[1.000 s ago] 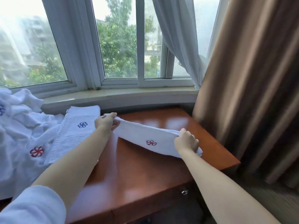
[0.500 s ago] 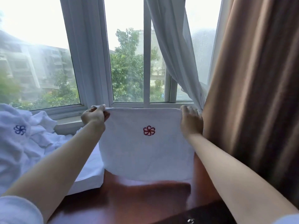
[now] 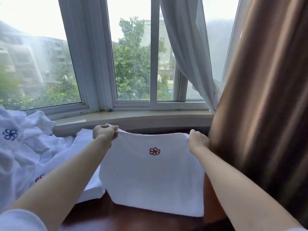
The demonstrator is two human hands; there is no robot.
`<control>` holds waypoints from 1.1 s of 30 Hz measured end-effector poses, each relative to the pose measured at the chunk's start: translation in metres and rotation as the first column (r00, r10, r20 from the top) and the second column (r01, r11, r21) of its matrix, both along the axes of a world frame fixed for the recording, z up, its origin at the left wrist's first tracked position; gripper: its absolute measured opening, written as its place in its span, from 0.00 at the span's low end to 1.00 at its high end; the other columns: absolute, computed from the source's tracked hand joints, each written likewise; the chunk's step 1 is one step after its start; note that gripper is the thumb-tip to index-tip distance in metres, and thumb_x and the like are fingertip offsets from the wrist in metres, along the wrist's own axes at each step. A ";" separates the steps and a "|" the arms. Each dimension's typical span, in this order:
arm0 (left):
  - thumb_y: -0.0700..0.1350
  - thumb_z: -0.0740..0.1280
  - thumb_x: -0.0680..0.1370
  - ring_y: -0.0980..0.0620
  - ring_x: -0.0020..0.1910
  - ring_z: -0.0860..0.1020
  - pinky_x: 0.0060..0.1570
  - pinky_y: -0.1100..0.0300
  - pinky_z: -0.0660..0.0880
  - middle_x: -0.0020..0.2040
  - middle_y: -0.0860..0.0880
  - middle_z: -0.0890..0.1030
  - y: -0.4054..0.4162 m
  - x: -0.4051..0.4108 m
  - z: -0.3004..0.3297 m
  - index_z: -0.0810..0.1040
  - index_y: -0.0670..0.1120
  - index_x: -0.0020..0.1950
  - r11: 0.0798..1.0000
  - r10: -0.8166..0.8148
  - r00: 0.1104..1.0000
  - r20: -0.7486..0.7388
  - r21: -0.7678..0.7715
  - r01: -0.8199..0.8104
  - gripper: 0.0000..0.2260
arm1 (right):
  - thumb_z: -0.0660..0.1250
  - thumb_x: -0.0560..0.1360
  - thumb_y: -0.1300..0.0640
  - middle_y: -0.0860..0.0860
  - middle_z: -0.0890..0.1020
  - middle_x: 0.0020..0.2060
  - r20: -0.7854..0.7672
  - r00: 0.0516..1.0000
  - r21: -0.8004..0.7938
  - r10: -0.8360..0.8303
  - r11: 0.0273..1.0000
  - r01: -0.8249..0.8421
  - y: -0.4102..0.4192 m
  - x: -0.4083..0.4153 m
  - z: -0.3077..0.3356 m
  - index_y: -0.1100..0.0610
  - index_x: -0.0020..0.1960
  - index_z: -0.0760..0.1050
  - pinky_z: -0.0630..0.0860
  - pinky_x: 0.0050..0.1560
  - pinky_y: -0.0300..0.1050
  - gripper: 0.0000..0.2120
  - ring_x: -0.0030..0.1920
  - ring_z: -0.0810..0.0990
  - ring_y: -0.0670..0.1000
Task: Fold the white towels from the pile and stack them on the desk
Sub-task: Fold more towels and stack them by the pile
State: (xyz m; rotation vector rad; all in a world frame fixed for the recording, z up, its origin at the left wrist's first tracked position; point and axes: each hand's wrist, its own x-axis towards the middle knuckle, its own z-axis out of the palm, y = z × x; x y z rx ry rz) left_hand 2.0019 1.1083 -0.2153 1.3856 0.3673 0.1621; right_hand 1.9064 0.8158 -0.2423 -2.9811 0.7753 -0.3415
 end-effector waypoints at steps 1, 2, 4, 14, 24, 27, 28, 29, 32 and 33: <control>0.32 0.74 0.71 0.46 0.40 0.78 0.31 0.60 0.80 0.47 0.40 0.77 -0.004 0.005 0.009 0.72 0.43 0.41 1.000 0.023 0.997 0.068 -0.018 -0.022 0.12 | 0.55 0.79 0.65 0.56 0.77 0.60 0.091 0.996 -0.012 -0.012 1.000 0.013 -0.003 0.006 0.008 0.59 0.60 0.69 0.73 0.52 0.49 0.12 0.60 0.76 0.58; 0.33 0.74 0.71 0.46 0.43 0.78 0.36 0.58 0.81 0.49 0.41 0.75 -0.007 0.009 0.020 0.70 0.45 0.43 0.997 0.046 0.988 0.150 -0.069 -0.036 0.14 | 0.54 0.80 0.64 0.57 0.76 0.59 0.197 0.980 -0.025 -0.021 0.999 0.026 -0.006 0.013 0.019 0.59 0.60 0.68 0.72 0.53 0.49 0.11 0.60 0.76 0.58; 0.33 0.73 0.72 0.50 0.43 0.77 0.40 0.59 0.81 0.48 0.45 0.73 -0.011 0.010 0.045 0.68 0.46 0.49 0.982 0.085 0.945 0.315 -0.189 -0.026 0.16 | 0.54 0.81 0.62 0.57 0.76 0.58 0.391 0.920 -0.074 -0.023 0.996 0.057 -0.012 0.022 0.044 0.59 0.61 0.69 0.69 0.54 0.51 0.10 0.60 0.74 0.59; 0.34 0.67 0.71 0.47 0.33 0.73 0.36 0.55 0.79 0.36 0.46 0.73 -0.007 -0.039 -0.006 0.70 0.47 0.37 0.989 0.136 0.975 0.173 0.028 -0.143 0.10 | 0.57 0.74 0.64 0.58 0.77 0.53 0.531 0.847 -0.108 -0.023 0.990 0.094 -0.006 -0.031 0.022 0.58 0.53 0.75 0.62 0.55 0.53 0.12 0.57 0.71 0.60; 0.36 0.65 0.71 0.45 0.26 0.77 0.26 0.62 0.64 0.24 0.46 0.70 -0.002 -0.107 -0.159 0.71 0.40 0.30 0.912 -0.062 0.962 -0.264 0.377 0.162 0.10 | 0.63 0.76 0.61 0.50 0.78 0.62 -0.339 0.916 -0.007 -0.214 0.974 0.225 -0.003 -0.089 -0.077 0.54 0.63 0.76 0.71 0.48 0.42 0.16 0.64 0.75 0.51; 0.34 0.62 0.72 0.47 0.23 0.75 0.19 0.67 0.62 0.27 0.44 0.71 -0.001 -0.098 -0.154 0.70 0.40 0.32 0.949 -0.056 0.956 -0.287 0.282 0.140 0.09 | 0.65 0.76 0.61 0.50 0.78 0.61 -0.340 0.909 0.007 -0.242 0.966 0.260 -0.002 -0.083 -0.078 0.55 0.63 0.76 0.69 0.42 0.42 0.16 0.61 0.77 0.51; 0.33 0.61 0.72 0.47 0.24 0.75 0.17 0.68 0.62 0.27 0.44 0.72 -0.001 -0.093 -0.149 0.70 0.39 0.33 0.960 -0.051 0.959 -0.281 0.252 0.124 0.08 | 0.64 0.76 0.63 0.51 0.78 0.61 -0.311 0.916 0.016 -0.252 0.963 0.270 -0.003 -0.079 -0.079 0.55 0.63 0.76 0.70 0.43 0.42 0.16 0.61 0.77 0.52; 0.33 0.60 0.72 0.46 0.25 0.75 0.16 0.69 0.63 0.27 0.44 0.73 -0.001 -0.087 -0.145 0.71 0.39 0.33 0.966 -0.047 0.961 -0.274 0.231 0.113 0.08 | 0.63 0.76 0.65 0.53 0.78 0.61 -0.278 0.925 0.028 -0.260 0.960 0.278 -0.005 -0.072 -0.080 0.57 0.62 0.76 0.71 0.44 0.43 0.16 0.61 0.77 0.54; 0.34 0.59 0.73 0.47 0.27 0.78 0.18 0.67 0.68 0.26 0.43 0.76 -0.004 -0.064 -0.135 0.73 0.38 0.35 0.977 -0.036 0.964 -0.264 0.195 0.090 0.08 | 0.57 0.76 0.71 0.59 0.78 0.60 -0.145 0.952 0.133 -0.270 0.948 0.289 -0.008 -0.049 -0.082 0.62 0.61 0.77 0.75 0.52 0.49 0.17 0.60 0.77 0.59; 0.34 0.59 0.73 0.47 0.27 0.78 0.20 0.65 0.71 0.30 0.42 0.77 -0.006 -0.054 -0.132 0.73 0.39 0.35 0.981 -0.024 0.965 -0.261 0.181 0.073 0.08 | 0.56 0.76 0.72 0.60 0.78 0.60 -0.094 0.962 0.161 -0.256 0.950 0.268 -0.010 -0.040 -0.082 0.63 0.60 0.77 0.74 0.54 0.50 0.18 0.60 0.77 0.60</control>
